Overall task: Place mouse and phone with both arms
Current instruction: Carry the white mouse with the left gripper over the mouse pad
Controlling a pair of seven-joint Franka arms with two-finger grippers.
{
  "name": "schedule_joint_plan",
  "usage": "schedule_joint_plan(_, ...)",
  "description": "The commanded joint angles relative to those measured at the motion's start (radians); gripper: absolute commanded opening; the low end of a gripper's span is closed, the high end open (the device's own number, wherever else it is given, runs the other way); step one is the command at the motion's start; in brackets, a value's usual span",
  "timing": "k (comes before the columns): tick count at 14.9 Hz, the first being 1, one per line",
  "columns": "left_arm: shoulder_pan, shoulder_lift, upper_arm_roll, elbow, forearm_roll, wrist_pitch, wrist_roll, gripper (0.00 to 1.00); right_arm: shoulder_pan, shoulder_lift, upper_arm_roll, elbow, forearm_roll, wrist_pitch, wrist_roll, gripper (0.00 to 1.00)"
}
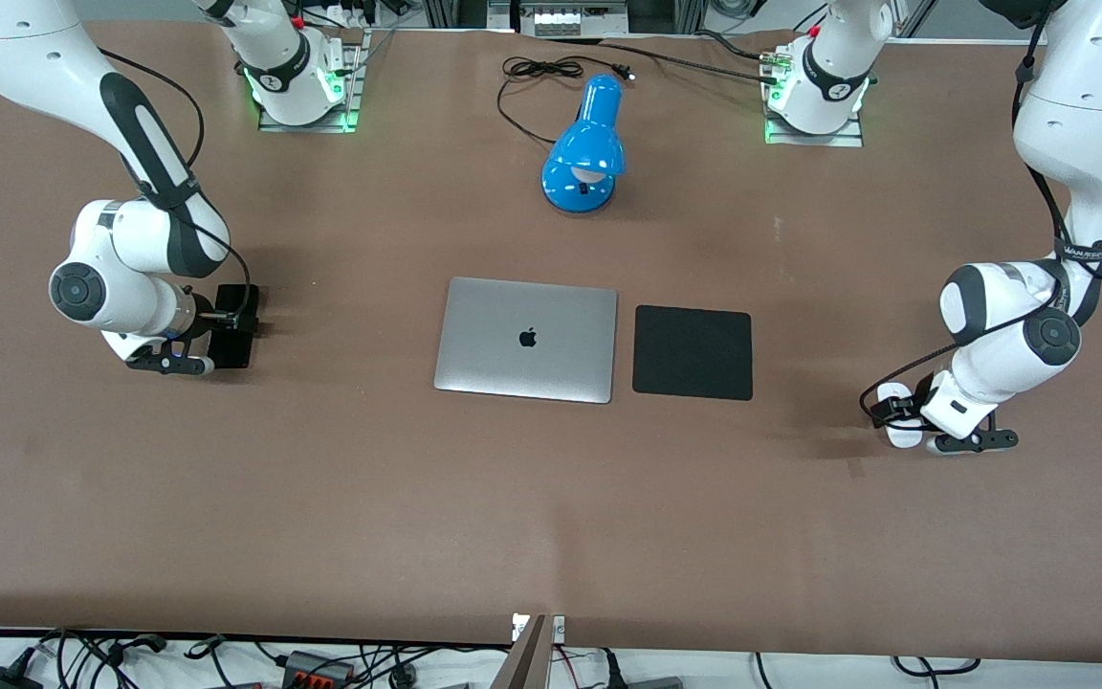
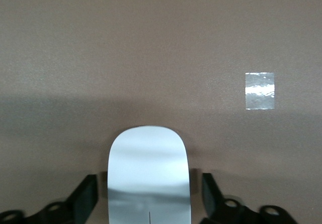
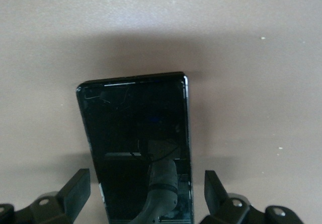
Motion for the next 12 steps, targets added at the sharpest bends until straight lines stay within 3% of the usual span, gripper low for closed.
schedule_joint_plan(1,0.008,0.003,-0.005,0.008,0.021,0.006,0.012,0.56,-0.01,-0.009,0.023,-0.017,0.0,0.018,-0.037,1.0)
schedule_joint_plan(3,0.006,0.001,-0.005,0.008,0.021,0.003,0.015,0.43,-0.01,-0.001,0.023,-0.018,0.0,0.016,-0.05,1.0)
schedule_joint_plan(7,0.003,-0.029,-0.017,0.014,0.021,-0.023,0.009,0.42,-0.018,0.005,0.023,-0.018,0.001,0.016,-0.07,1.0)
schedule_joint_plan(9,-0.005,-0.065,-0.031,0.04,0.021,-0.122,0.009,0.42,-0.019,0.014,0.023,-0.015,0.001,0.019,-0.063,1.0)
schedule_joint_plan(12,-0.005,-0.103,-0.149,0.102,0.019,-0.303,-0.02,0.42,-0.021,0.027,0.021,-0.015,0.006,0.025,-0.053,1.0)
